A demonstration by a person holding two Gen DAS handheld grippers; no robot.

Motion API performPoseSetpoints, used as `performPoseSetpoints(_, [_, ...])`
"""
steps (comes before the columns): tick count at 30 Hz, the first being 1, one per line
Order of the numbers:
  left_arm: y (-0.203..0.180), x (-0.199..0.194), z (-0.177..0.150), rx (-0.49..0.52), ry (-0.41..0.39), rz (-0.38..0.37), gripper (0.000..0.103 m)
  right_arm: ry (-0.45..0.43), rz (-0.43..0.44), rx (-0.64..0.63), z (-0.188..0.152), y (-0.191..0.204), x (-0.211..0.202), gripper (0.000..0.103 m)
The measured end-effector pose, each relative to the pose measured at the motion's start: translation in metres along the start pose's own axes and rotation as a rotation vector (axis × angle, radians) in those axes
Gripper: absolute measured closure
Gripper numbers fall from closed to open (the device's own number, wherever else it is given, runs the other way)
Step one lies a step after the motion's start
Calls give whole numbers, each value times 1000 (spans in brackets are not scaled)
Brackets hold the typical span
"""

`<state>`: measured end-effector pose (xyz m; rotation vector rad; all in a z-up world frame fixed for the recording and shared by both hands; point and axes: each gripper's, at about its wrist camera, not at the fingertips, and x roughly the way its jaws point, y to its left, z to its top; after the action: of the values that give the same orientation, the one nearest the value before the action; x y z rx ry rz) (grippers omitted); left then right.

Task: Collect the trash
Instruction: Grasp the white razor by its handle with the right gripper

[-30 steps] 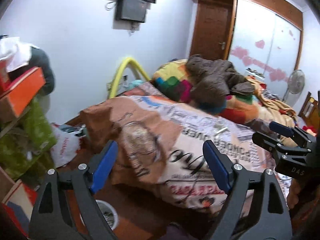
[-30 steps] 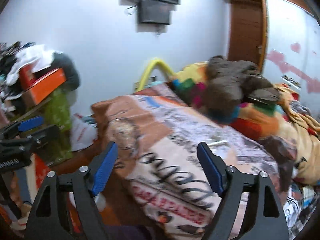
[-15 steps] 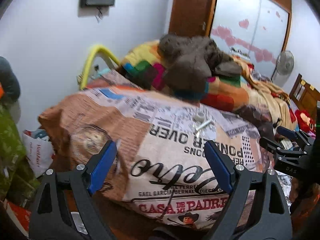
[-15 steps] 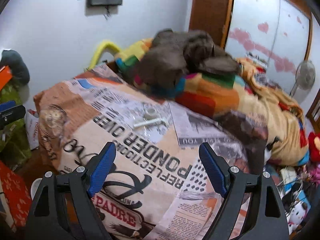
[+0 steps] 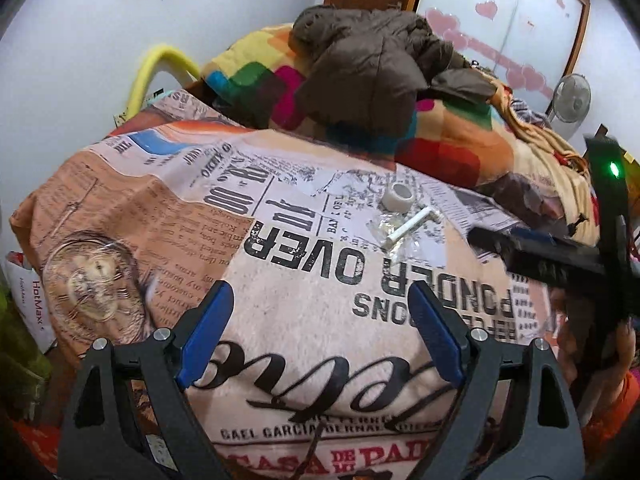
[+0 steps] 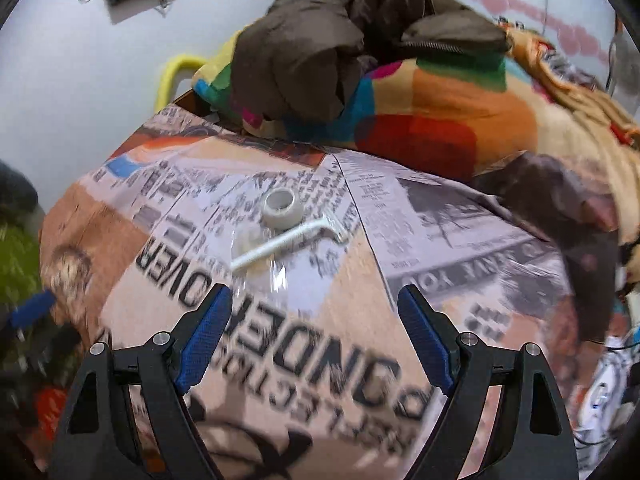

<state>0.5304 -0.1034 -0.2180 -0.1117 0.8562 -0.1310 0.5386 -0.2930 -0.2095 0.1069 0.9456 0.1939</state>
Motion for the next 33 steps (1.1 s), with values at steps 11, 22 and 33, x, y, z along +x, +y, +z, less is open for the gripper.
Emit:
performPoseSetpoints(11, [3, 42, -5, 27, 43, -5, 26, 98, 45, 129, 21, -4, 61, 50])
performPoseSetpoints(22, [-9, 55, -1, 26, 60, -38, 26, 141, 72, 119, 23, -2, 62, 82])
performPoseSetpoints(33, [-58, 76, 5, 30, 118, -137, 26, 141, 61, 30, -6, -49, 26, 94])
